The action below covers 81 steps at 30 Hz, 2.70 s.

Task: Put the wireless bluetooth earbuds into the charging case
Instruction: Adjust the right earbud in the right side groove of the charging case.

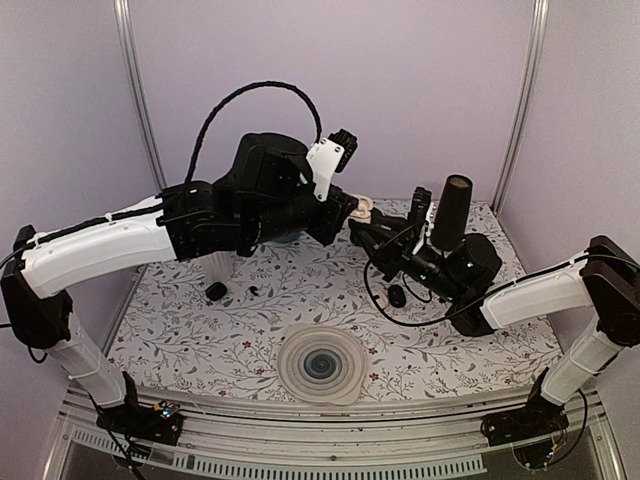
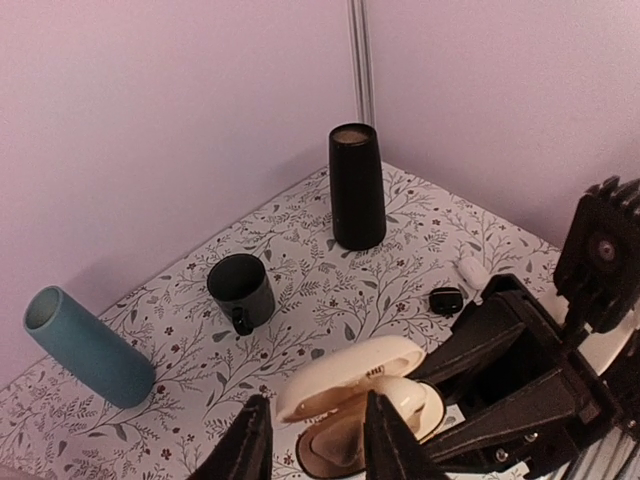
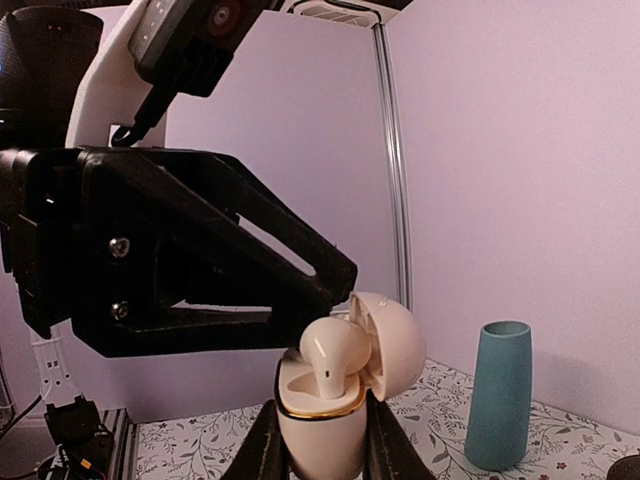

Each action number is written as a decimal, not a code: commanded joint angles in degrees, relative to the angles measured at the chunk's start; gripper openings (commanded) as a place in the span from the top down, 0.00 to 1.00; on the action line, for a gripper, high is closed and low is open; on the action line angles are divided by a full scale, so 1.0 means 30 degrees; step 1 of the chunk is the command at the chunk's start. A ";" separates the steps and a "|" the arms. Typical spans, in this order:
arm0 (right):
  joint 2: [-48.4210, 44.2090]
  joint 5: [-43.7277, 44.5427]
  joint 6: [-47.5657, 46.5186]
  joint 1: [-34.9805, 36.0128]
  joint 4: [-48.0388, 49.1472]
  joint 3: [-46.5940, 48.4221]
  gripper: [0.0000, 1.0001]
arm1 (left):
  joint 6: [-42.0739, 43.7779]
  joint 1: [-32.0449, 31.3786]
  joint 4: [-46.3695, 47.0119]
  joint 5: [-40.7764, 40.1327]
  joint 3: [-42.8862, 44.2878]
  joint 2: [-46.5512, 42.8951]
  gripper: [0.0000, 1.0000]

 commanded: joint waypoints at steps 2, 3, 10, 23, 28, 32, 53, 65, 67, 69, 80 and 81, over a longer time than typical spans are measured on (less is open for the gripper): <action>0.0061 0.0270 -0.0332 0.0215 -0.0069 0.0417 0.96 | 0.0418 -0.0234 -0.0415 -0.0702 0.0662 0.0129 0.67; 0.0061 0.0273 -0.0332 0.0242 -0.0066 0.0405 0.96 | 0.0486 -0.0254 -0.0458 -0.0770 0.0678 0.0119 0.67; 0.0002 0.0270 -0.0274 0.0223 -0.0447 0.0488 0.96 | 0.0562 -0.0319 -0.0447 -0.1065 0.0598 -0.0347 0.67; -0.0027 0.0157 -0.0469 0.0266 -0.1070 0.0773 0.96 | 0.1665 -0.0574 -0.1236 -0.1127 0.1250 0.0499 0.67; -0.0035 0.0102 -0.0511 0.0296 -0.1176 0.0802 0.96 | 0.1910 -0.0687 -0.1645 -0.1189 0.1175 0.0811 0.67; -0.0027 0.0127 -0.0508 0.0297 -0.1302 0.0823 0.96 | 0.2032 -0.0829 -0.1770 -0.1115 0.1017 0.0880 0.67; -0.0521 0.0440 -0.2705 0.0692 -0.2250 0.0976 0.96 | -0.2683 0.1805 -0.3077 0.0396 0.1601 -0.0966 0.69; -0.1173 0.2753 -0.3101 0.0684 -0.3242 0.0983 0.97 | -0.2012 0.3166 -0.2586 0.5758 0.0217 -0.2643 0.65; -0.1001 0.3834 -0.3587 0.0809 -0.3218 0.1180 0.97 | -0.3115 0.3173 -0.2786 0.5991 0.0310 -0.2437 0.66; -0.0677 0.4838 -0.4165 0.1065 -0.2916 0.1392 0.97 | -0.4354 0.3133 -0.2798 0.6322 0.0377 -0.2154 0.68; 0.1364 0.9707 -0.8649 0.2022 0.0249 0.2439 0.97 | -0.9013 0.2682 -0.2991 0.6432 0.1351 -0.0653 0.68; 0.1654 1.0022 -0.8835 0.2083 0.0666 0.2442 0.97 | -0.9365 0.2692 -0.2999 0.6409 0.1346 -0.0609 0.68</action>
